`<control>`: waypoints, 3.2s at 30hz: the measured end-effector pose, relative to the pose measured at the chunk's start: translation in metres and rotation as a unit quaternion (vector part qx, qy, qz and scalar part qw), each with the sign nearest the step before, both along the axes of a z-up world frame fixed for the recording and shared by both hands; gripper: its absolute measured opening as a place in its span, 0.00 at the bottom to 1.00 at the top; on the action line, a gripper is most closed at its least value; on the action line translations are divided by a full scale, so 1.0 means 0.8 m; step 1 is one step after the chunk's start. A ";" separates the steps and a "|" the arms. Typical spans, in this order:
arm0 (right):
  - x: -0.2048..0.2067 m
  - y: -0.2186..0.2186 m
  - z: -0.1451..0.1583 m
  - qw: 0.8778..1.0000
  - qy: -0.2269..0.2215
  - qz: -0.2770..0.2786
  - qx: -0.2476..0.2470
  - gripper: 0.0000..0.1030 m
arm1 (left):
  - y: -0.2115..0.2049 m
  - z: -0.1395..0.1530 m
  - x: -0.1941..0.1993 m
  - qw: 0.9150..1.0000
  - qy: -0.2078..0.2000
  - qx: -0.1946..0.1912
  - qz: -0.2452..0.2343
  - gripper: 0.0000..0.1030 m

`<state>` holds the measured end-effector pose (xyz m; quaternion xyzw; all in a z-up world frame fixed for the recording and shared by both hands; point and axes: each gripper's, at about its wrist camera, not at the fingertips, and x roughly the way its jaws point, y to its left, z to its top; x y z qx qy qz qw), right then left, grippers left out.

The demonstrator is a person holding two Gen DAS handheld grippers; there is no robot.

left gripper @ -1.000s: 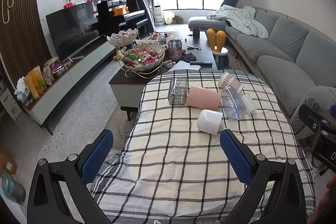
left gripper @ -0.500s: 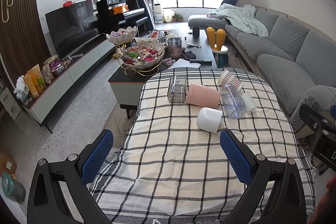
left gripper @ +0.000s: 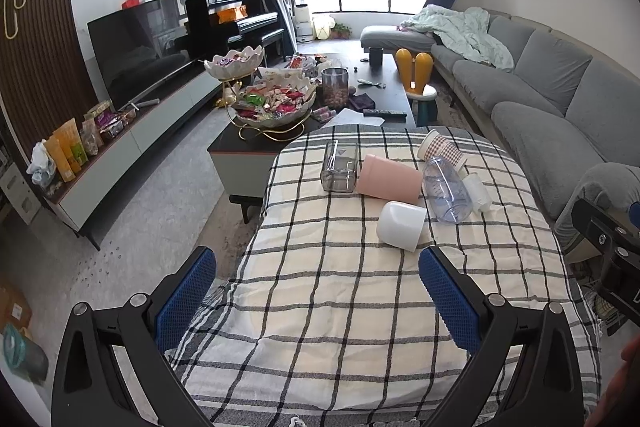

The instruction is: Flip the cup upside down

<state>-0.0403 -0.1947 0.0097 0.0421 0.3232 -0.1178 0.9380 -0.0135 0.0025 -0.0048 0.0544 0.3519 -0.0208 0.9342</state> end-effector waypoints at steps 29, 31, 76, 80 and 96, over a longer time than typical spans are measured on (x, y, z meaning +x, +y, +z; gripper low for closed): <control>0.164 0.033 -0.029 0.986 0.087 0.132 -0.053 1.00 | 0.028 -0.039 0.094 0.982 0.042 -0.008 0.182 1.00; 0.184 0.037 -0.038 0.981 0.103 0.150 -0.061 1.00 | 0.029 -0.044 0.104 0.979 0.050 -0.012 0.195 1.00; 0.434 0.116 -0.235 0.838 0.388 0.359 -0.134 0.75 | 0.035 -0.153 0.242 0.933 0.138 -0.091 0.318 1.00; 0.423 0.115 -0.214 0.851 0.373 0.346 -0.125 0.75 | 0.040 -0.139 0.236 0.938 0.124 -0.092 0.309 1.00; 0.305 0.087 -0.112 0.922 0.309 0.214 0.092 0.75 | 0.093 -0.056 0.168 0.984 0.061 -0.078 0.150 1.00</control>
